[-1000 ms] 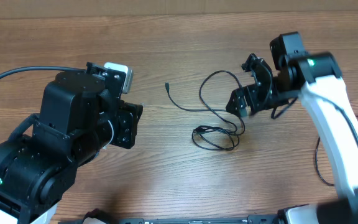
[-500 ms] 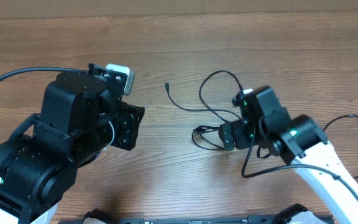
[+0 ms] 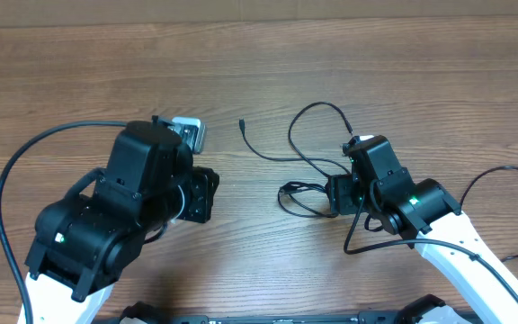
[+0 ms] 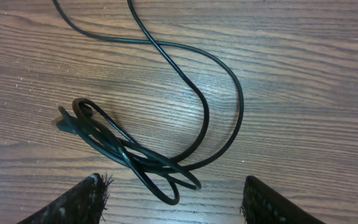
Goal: Untangle cables
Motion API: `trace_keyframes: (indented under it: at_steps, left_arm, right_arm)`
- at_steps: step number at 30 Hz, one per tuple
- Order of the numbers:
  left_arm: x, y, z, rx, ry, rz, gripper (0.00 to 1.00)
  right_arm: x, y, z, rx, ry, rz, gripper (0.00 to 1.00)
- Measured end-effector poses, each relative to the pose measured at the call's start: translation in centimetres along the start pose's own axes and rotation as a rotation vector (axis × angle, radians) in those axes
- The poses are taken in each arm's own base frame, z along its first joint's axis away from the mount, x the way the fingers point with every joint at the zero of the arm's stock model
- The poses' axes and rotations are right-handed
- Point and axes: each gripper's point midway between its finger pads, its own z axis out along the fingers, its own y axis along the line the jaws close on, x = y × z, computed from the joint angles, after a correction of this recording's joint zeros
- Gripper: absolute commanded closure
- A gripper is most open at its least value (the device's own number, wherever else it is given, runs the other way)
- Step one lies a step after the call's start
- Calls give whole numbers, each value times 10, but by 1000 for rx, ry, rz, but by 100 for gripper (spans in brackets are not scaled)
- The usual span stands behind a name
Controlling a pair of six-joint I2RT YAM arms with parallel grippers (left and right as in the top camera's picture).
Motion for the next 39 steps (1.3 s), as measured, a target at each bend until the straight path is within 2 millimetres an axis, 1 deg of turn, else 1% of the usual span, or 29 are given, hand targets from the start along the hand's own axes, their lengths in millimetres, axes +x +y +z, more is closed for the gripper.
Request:
trace_keyframes:
  at_steps: [2,7,11,15,16,17,19,20,22,25,29,32,36,39]
  left_arm:
    - [3,0,2,5,10,-1,62]
    - [4,-2,4,16,14,-3,60]
    - [3,-3,4,22,10,-4,59]
    - [3,-3,4,24,9,-4,58]
    - [3,-4,4,26,9,-4,57]
    - [2,-4,4,27,8,-4,57]
    - [1,-4,4,29,1,-3,57]
    - [0,-5,4,31,-2,-3,57]
    - [-2,-6,4,34,-10,-2,57]
    - [-3,-7,4,39,-14,-2,57]
    - [-4,-7,4,43,-15,-2,56]
    - [-4,-7,4,43,-15,-2,55]
    - [-4,-7,4,43,-15,-2,54]
    - [-3,-7,4,43,-15,-3,53]
  right_arm:
    - [1,0,0,1,4,4,25]
    - [8,3,3,-24,28,-20,25]
    - [20,4,17,-47,46,-37,25]
    - [37,6,35,-80,66,-41,25]
    - [40,7,38,-90,68,-43,28]
    - [42,8,41,-99,67,-46,38]
    - [42,11,44,-120,57,-55,81]
    - [42,11,45,-126,54,-48,87]
    - [39,14,47,-138,40,-46,95]
    - [34,18,50,-154,22,-43,96]
    - [28,21,62,-161,15,-42,96]
    - [18,25,67,-175,-25,-43,96]
    - [0,31,64,-201,-92,-35,96]
    - [-13,32,57,-203,-113,-27,96]
